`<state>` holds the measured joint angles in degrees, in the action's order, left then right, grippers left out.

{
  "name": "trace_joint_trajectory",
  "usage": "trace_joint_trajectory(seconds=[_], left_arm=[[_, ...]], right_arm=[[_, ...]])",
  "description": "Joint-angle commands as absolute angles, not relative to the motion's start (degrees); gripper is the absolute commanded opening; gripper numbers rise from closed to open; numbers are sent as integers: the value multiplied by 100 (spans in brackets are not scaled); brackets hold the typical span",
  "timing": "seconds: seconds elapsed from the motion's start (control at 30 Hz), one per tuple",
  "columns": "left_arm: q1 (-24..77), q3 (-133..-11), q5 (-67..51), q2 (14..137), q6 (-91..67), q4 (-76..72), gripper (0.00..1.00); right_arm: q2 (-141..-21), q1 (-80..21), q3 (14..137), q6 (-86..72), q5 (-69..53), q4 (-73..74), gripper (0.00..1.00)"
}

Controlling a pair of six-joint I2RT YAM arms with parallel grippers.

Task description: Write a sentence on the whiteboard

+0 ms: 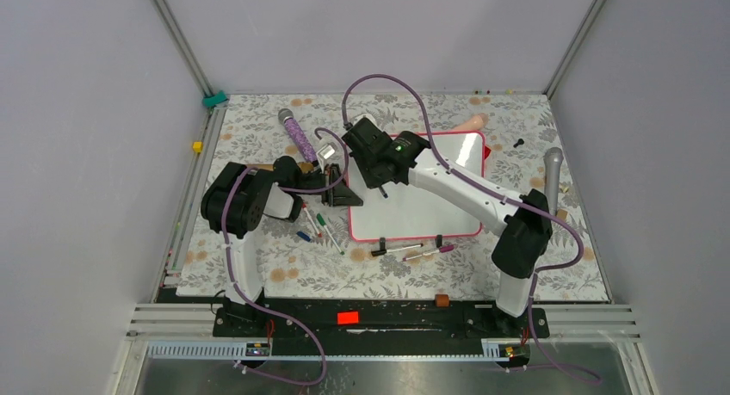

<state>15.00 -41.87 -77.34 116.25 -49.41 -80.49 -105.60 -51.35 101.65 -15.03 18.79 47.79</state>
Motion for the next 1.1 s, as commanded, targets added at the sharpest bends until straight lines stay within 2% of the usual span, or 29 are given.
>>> trace_joint_trajectory(seconds=[0.0, 0.27, 0.3, 0.6, 0.77, 0.83, 0.93, 1.0, 1.07], left_arm=[[1585, -4222, -8330, 11323, -4966, -8420, 30], [1438, -4312, -8460, 11036, -5185, -8436, 92], [1421, -4331, -8485, 10971, -5212, -8437, 97], [757, -3949, -8074, 10011, -5328, -8446, 98], [-77, -3281, -7197, 8747, -5646, -8103, 87], [-308, -3049, -6810, 7760, -5328, -6792, 87], [-247, -2989, -6013, 6488, -4262, -3783, 93], [-127, -3615, -5498, 6118, -2779, -567, 98], [176, -4523, -4339, 6040, -980, 2403, 98]], right_arm=[[-10061, -5067, 10402, -1497, 1828, 4594, 0], [-9699, -5009, 10365, -1536, 1642, 4529, 0], [-9626, -5004, 10348, -1538, 1631, 4531, 0], [-8981, -4670, 10247, -1671, 1299, 4502, 0], [-8541, -4374, 9975, -1807, 432, 4105, 0], [-8448, -4273, 9890, -1898, -224, 3941, 0], [-8381, -4220, 9794, -1864, -1385, 3575, 0], [-8423, -4213, 9829, -1981, -1892, 3486, 0], [-8545, -4190, 10024, -2176, -2310, 3574, 0]])
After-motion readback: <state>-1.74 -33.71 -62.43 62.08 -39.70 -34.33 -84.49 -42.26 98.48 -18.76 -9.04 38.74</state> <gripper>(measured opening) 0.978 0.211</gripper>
